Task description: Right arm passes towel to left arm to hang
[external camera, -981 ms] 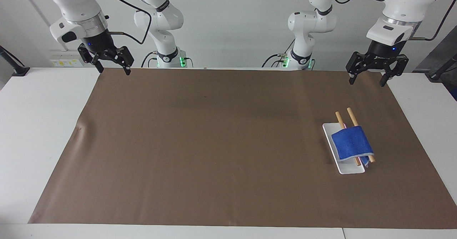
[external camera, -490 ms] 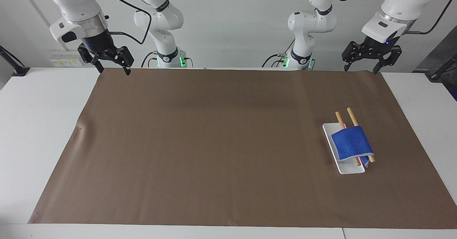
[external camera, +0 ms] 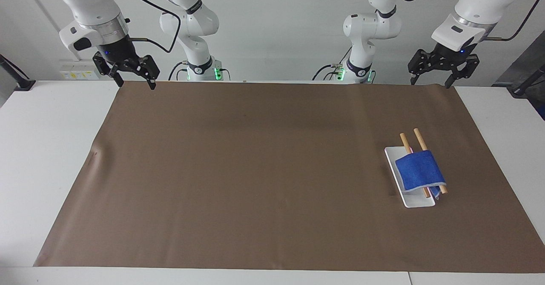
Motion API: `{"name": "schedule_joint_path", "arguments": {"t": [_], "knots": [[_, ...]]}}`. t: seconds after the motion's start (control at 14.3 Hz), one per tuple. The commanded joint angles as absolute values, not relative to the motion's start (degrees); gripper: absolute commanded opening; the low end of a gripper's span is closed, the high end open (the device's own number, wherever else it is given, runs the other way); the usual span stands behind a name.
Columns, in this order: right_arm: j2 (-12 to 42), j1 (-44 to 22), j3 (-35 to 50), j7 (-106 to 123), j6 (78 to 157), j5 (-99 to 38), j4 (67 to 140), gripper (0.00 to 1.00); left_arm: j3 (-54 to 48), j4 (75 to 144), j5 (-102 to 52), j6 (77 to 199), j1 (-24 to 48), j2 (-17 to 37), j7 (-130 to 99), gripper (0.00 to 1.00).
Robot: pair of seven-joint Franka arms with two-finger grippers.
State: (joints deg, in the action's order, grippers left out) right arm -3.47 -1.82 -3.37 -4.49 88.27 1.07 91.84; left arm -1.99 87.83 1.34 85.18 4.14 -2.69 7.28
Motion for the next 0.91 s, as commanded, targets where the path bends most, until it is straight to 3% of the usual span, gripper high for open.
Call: {"name": "schedule_joint_path", "arguments": {"t": [0.0,0.84], "knots": [[-4.22,-1.49,-2.99,-5.80,87.89,1.32,92.64,1.00,-2.11,85.96,1.23,86.22,4.04,-1.32,8.26,1.00],[-4.31,-1.58,-2.99,-7.63,87.72,1.23,92.64,1.00,-1.85,88.50,-1.32,87.27,2.37,-2.81,7.91,1.00]]}}
